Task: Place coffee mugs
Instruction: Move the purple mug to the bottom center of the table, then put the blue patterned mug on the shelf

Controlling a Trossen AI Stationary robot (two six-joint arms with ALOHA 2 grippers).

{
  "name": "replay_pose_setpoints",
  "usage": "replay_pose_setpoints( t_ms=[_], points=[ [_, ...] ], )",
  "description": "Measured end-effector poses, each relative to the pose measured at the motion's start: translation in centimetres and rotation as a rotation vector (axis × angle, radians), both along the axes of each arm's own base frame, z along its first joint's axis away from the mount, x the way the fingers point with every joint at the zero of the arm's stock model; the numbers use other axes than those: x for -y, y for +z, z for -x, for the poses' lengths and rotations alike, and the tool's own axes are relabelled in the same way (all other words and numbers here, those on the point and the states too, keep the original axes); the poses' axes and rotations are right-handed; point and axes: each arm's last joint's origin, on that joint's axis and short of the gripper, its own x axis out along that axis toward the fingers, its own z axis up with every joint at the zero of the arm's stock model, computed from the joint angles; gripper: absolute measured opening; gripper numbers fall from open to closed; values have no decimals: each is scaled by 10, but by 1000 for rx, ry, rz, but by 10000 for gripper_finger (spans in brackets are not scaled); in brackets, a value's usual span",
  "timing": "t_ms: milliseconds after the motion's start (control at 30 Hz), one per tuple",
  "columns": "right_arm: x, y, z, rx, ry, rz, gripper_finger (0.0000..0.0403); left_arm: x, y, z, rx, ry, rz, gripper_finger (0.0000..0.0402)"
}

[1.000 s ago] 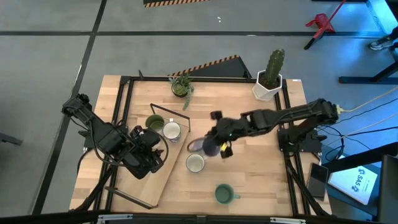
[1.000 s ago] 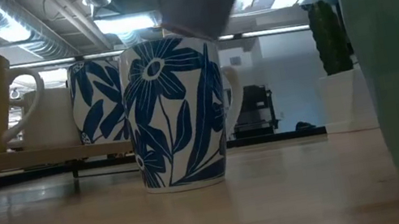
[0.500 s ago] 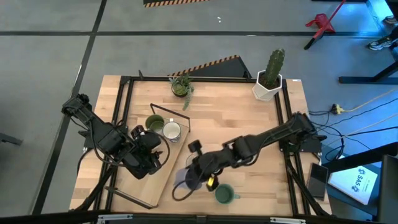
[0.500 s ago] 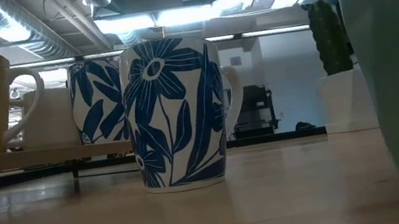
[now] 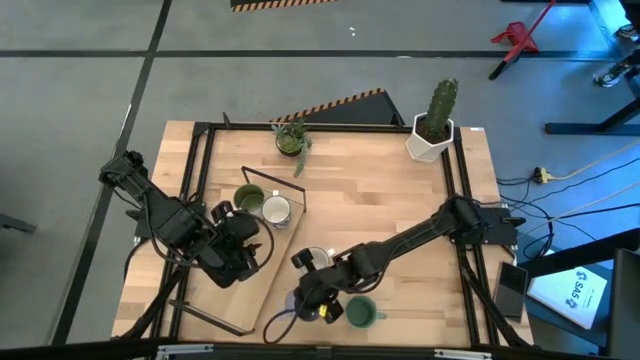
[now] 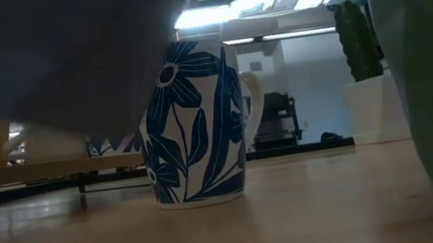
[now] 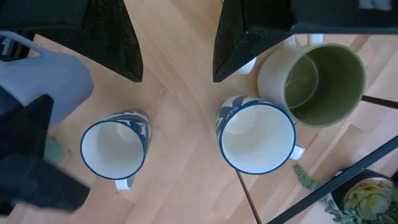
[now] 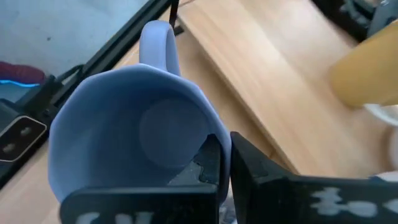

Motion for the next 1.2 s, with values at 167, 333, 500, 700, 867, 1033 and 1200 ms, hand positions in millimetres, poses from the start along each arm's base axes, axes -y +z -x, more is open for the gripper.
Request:
replay_pose_setpoints(
  t_ms=[167,333,500,700,867,1033,1200],
  points=[
    [-6,-23,-4,-56,21,5,0,0,0,0,8,23,16,189],
    [-6,-25,-5,-60,23,6,0,0,0,0,22,64,48,189],
    [-6,-26,-5,-58,37,18,0,1,-1,0,-10,54,91,189],
    [-5,-36,-3,-82,44,18,0,2,-1,0,-5,71,109,189],
    [-4,-38,-3,-72,33,41,13,2,-1,0,-14,68,125,189],
    [-5,-37,-3,-67,39,36,42,2,-1,0,-12,69,124,189],
    [-4,-37,-3,-60,49,61,86,2,-1,0,-10,70,125,189]
  ],
)
